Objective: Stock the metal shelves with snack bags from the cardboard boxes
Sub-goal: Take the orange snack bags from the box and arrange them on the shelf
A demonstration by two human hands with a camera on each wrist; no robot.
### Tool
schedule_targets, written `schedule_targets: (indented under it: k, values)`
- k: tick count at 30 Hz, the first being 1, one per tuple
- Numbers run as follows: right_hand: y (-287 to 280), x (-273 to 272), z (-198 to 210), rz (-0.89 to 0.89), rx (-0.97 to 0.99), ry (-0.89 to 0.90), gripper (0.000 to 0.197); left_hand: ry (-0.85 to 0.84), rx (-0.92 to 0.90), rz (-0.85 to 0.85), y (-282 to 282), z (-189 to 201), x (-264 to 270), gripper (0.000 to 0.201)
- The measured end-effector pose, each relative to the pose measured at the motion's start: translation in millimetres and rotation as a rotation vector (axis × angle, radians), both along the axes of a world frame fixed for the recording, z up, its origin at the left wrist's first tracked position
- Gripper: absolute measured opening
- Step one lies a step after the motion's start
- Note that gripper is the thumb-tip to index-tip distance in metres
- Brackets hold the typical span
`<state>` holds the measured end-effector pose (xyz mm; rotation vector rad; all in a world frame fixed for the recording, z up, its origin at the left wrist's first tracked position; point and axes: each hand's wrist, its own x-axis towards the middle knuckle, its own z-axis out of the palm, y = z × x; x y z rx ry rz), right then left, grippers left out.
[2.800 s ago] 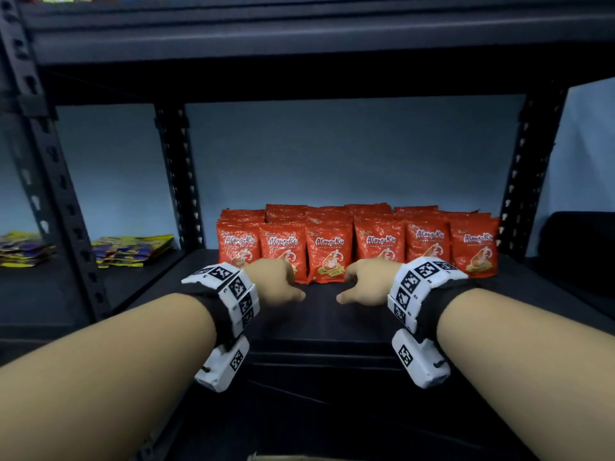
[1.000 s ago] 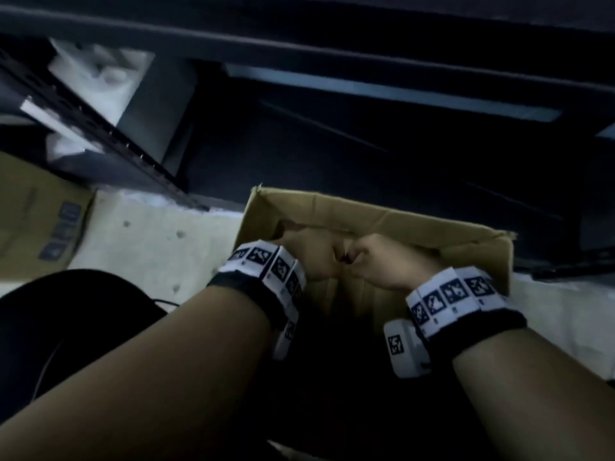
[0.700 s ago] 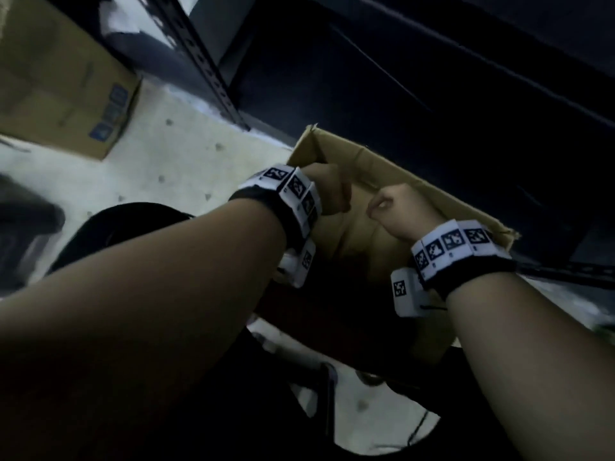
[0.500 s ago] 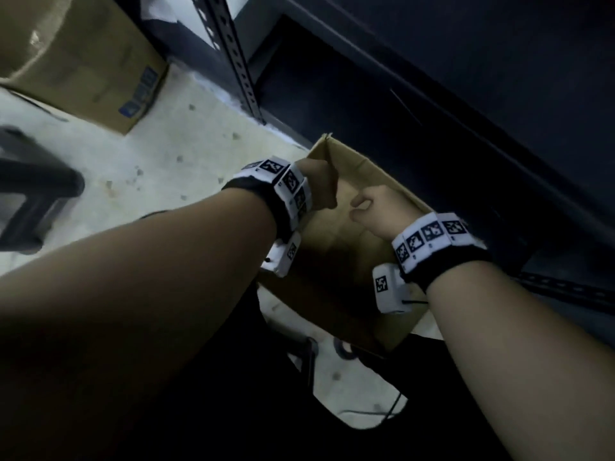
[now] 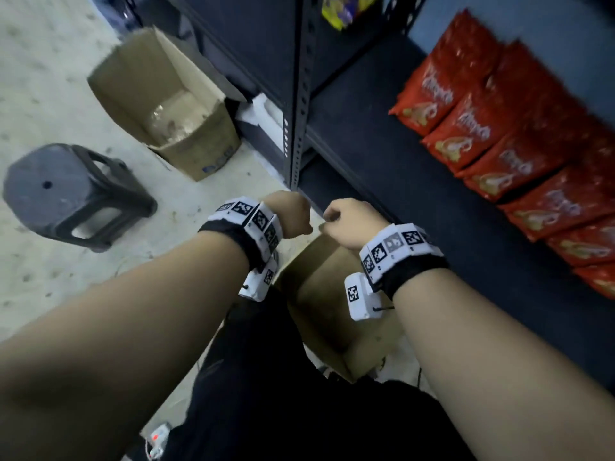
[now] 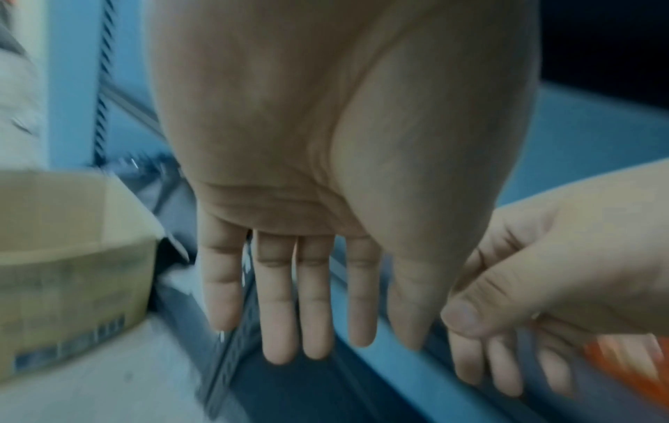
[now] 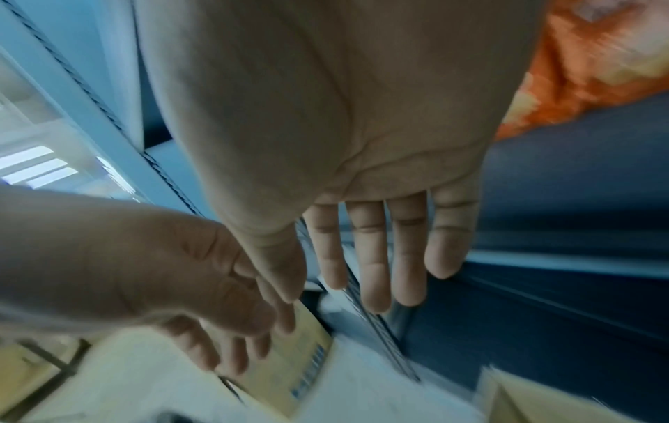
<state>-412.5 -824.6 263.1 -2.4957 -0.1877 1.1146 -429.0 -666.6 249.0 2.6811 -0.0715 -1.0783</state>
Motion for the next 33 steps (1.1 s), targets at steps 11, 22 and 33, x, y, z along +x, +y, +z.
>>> schedule_targets:
  k: [11,22,33]
  values:
    - [36,46,162,0.163,0.097,-0.273,0.039,-0.210,0.029,0.125,51,177,20,0.034]
    - [31,83,297,0.186,0.242,-0.496,0.027,-0.472,-0.028,0.150,66,309,59,0.031]
    - [-36,116,387,0.130,0.203,-0.567,0.044,-0.656,-0.164,0.035,28,415,110,0.027]
